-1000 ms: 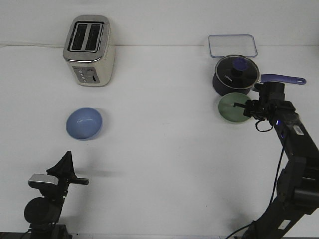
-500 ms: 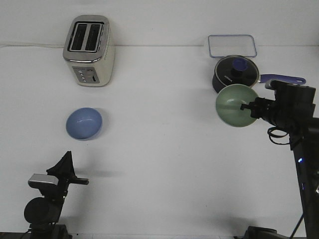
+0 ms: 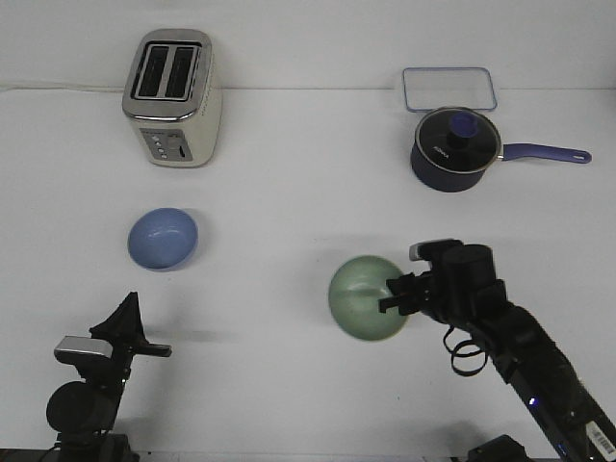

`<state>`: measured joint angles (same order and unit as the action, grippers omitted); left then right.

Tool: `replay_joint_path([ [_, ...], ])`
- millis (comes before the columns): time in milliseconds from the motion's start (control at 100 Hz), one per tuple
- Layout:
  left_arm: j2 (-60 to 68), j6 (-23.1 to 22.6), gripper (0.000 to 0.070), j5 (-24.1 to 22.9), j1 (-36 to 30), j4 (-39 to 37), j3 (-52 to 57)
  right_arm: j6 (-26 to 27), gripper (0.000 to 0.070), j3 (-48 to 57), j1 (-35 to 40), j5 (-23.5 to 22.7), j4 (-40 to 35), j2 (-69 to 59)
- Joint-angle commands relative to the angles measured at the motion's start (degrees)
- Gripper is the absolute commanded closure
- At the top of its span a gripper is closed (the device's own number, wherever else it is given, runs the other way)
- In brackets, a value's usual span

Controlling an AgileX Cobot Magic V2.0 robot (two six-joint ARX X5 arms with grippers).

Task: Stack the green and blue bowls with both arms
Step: 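Lift the green bowl with the right gripper and carry it toward the table center, then lower the green bowl onto the table, open the right gripper, withdraw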

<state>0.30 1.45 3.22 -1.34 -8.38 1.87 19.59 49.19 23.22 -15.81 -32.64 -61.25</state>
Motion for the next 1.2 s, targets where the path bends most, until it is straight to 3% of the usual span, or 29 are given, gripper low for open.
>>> replay_joint_path([
  [0, -0.11, 0.31, 0.0685, -0.02, 0.04, -0.70, -1.07, 3.91, 0.0700, -1.33, 3.89, 1.36, 4.04, -1.49],
  [230, -0.11, 0.31, 0.0685, -0.02, 0.04, -0.70, -1.07, 5.90, 0.0700, -3.41, 11.98, 2.75, 10.21, -9.81],
  [620, -0.11, 0.31, 0.0685, 0.00, 0.04, -0.70, -1.07, 5.42, 0.0697, -3.41, 14.71, 2.51, 13.66, -20.55],
  [660, -0.11, 0.31, 0.0685, 0.00, 0.04, -0.70, -1.07, 5.38, 0.0674, -3.41, 14.71, 2.49, 13.57, -20.65],
  [760, -0.11, 1.18, 0.0685, 0.02, 0.04, -0.72, -1.07, 5.03, 0.0508, -3.41, 14.71, 2.29, 13.79, -20.65],
  [880, -0.11, 1.49, 0.0685, 0.02, 0.04, -0.70, -1.07, 4.98, 0.0460, -3.30, 14.49, 2.10, 13.81, -19.69],
  [960, -0.11, 2.71, 0.0685, 0.02, 0.04, -0.70, -1.07, 4.50, 0.0386, -2.67, 13.86, 1.90, 13.68, -17.57],
  [1190, -0.11, 15.17, 0.0689, -0.04, 0.04, -1.07, -0.59, 2.10, 0.0371, -0.87, 10.99, 3.23, 13.84, -4.92],
])
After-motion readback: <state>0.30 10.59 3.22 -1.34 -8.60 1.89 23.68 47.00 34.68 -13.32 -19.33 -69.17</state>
